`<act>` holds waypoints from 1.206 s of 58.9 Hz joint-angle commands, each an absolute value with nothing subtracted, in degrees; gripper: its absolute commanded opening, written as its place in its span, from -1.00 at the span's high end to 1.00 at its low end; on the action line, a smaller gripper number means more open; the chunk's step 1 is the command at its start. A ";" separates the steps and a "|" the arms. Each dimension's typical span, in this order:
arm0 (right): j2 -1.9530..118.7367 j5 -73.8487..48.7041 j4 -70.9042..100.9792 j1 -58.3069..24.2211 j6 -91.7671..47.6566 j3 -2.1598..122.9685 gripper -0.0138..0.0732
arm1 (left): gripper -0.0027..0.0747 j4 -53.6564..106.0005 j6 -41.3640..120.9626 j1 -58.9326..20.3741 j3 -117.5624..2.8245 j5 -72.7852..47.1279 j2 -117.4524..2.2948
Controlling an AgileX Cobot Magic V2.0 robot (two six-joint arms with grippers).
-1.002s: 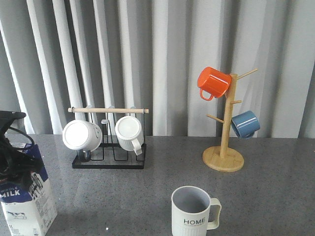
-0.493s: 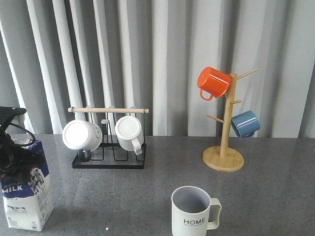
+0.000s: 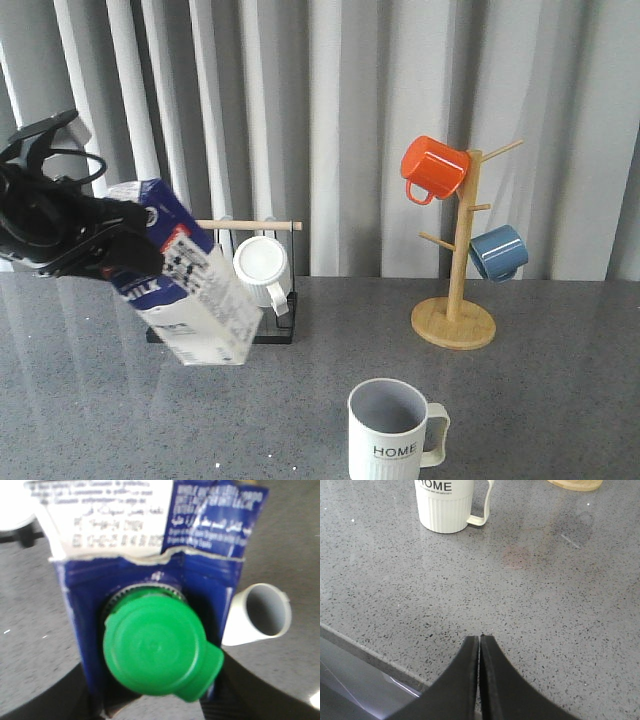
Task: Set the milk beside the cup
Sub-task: 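Lift the milk carton with the left gripper and carry it toward the HOME mug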
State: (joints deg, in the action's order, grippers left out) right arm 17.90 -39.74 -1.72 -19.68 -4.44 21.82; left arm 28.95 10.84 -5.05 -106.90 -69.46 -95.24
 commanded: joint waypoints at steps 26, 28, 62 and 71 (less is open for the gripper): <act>18.36 -36.01 -1.78 -19.84 -4.94 23.22 0.70 | 0.95 30.65 9.15 -14.01 -109.96 -66.47 -97.92; 18.36 -36.01 -1.78 -19.84 -4.94 23.22 0.70 | 0.95 30.75 9.15 -14.36 -109.96 -66.57 -98.47; 18.36 -36.01 -1.78 -19.84 -4.94 23.22 0.70 | 0.95 28.75 7.12 -17.21 -109.96 -68.81 -105.87; 18.36 -35.96 -1.78 -19.84 -4.94 23.22 0.70 | 0.94 27.47 6.75 -17.21 -109.96 -70.20 -106.59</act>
State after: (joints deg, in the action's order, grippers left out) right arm 17.90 -39.74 -1.72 -19.68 -4.44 21.82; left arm 26.44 7.48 -16.86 -108.22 -70.75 -109.05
